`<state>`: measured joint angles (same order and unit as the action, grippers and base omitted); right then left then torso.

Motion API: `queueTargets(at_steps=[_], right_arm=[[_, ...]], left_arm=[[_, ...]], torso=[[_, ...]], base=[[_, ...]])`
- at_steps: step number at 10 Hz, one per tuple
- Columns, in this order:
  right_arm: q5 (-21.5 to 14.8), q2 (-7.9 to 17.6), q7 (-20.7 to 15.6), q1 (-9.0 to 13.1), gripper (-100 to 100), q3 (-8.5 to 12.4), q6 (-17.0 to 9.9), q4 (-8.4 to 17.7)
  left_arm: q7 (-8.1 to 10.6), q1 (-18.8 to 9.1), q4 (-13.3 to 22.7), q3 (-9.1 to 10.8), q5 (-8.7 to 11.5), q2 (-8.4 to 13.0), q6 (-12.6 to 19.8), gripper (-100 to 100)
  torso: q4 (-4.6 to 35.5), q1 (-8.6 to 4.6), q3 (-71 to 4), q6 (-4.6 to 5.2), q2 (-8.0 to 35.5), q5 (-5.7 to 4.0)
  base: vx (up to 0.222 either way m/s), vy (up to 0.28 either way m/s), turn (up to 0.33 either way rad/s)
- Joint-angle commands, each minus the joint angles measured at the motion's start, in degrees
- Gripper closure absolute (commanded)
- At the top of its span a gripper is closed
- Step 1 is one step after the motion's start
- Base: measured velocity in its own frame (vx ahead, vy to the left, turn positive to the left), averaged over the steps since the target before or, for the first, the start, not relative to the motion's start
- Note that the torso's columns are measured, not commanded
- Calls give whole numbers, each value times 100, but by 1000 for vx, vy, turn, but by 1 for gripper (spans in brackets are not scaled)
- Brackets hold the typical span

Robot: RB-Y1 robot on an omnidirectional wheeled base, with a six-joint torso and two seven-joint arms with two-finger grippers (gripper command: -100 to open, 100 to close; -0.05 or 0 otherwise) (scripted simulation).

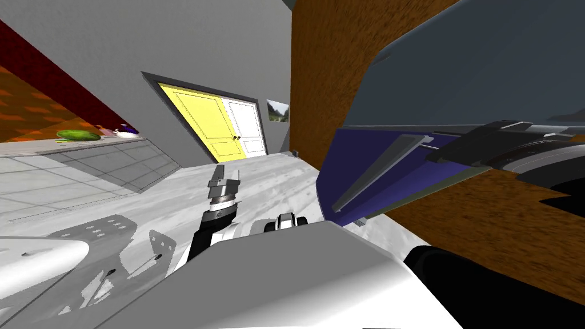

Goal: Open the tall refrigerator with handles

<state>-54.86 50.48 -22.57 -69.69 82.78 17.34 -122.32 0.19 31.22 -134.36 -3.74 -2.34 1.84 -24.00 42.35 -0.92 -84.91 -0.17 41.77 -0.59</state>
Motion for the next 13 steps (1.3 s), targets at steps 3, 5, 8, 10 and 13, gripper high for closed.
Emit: queueTargets(at_steps=[3, 5, 8, 10, 13], right_arm=[[252, -356, 276, -18, 100, 515, 61, -714], [335, -504, 343, -46, 100, 748, 128, -1076], [503, -800, 479, -101, 100, 1134, 261, -1676], [586, -947, 546, -128, 100, 1378, 328, -2066], [670, -1095, 614, -156, 100, 1680, 395, -2524]], left_arm=[[0, 1, 0, 0, 0, 0, 0, 0], [0, 1, 0, 0, 0, 0, 0, 0], [0, 0, 0, 0, 0, 0, 0, 0], [0, -1, 0, 0, 0, 0, 0, 0], [0, 0, 0, 0, 0, 0, 0, 0]], torso=[[17, 63, 7, 9, 24, 47], [17, 64, 3, 7, 28, 62], [12, 108, -4, 2, 30, 91], [12, 124, 12, -6, 56, 105], [10, 147, 25, 15, 55, 102]], base=[[247, 106, -385], [245, 103, -383], [242, 152, -418], [232, 164, -360], [193, 183, -337]])
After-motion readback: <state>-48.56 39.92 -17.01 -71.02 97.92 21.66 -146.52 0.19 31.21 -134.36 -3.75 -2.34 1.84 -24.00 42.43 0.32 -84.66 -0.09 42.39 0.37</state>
